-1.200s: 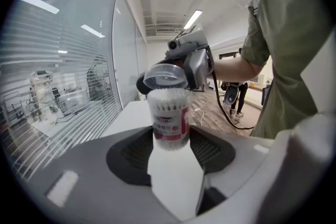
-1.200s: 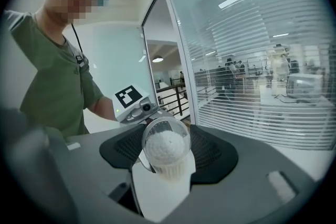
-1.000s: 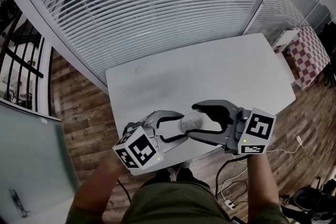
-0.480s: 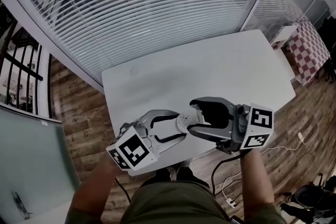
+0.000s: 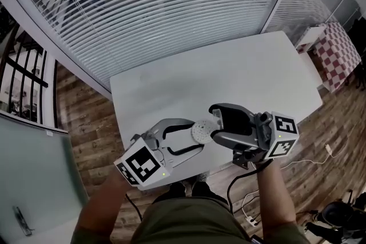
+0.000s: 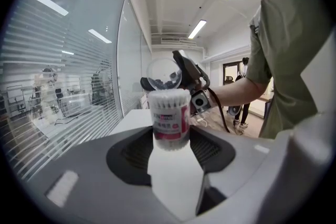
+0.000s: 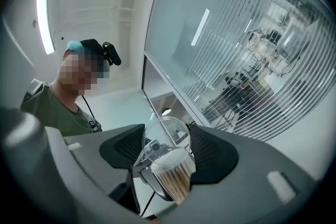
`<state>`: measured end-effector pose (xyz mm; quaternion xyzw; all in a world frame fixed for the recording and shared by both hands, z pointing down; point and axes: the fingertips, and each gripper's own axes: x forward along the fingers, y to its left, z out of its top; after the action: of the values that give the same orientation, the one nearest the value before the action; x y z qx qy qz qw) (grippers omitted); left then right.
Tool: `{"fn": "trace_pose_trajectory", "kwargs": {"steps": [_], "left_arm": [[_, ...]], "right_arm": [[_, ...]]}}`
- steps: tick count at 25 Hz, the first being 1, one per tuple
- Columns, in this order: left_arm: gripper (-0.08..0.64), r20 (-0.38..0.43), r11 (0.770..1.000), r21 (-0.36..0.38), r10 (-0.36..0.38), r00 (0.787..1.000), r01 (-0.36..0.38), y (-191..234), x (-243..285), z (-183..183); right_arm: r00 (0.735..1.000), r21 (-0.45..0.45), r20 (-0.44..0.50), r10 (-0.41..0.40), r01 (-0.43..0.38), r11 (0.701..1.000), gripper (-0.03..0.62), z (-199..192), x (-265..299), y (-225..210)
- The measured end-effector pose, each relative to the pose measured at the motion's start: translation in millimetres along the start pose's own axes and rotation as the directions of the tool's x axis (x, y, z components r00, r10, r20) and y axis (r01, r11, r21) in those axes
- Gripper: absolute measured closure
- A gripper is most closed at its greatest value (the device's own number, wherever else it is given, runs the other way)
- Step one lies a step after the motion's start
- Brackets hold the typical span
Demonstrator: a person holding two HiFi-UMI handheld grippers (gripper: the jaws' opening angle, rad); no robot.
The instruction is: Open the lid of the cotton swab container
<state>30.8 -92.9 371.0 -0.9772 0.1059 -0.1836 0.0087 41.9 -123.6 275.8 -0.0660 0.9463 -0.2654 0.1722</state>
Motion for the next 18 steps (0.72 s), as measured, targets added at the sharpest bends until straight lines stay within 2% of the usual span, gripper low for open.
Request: {"fn": "trace_pose_trajectory", "kwargs": {"steps": [10,18], "left_arm": [[0.334,0.045,1.000,-0.015,0.015,0.999,-0.014,-7,8,11],[0.336,0.064,0.999,-0.046,0.026,0.998,-0.023,-5,8,11]], "right_arm": [[0.983,0.112,0.177,0.056,-0.077,0.991,0.320,13,-20,2],[0.959,0.189,0.273,0.077,-0.132,0.973,0.320,16,-26,-7]]}}
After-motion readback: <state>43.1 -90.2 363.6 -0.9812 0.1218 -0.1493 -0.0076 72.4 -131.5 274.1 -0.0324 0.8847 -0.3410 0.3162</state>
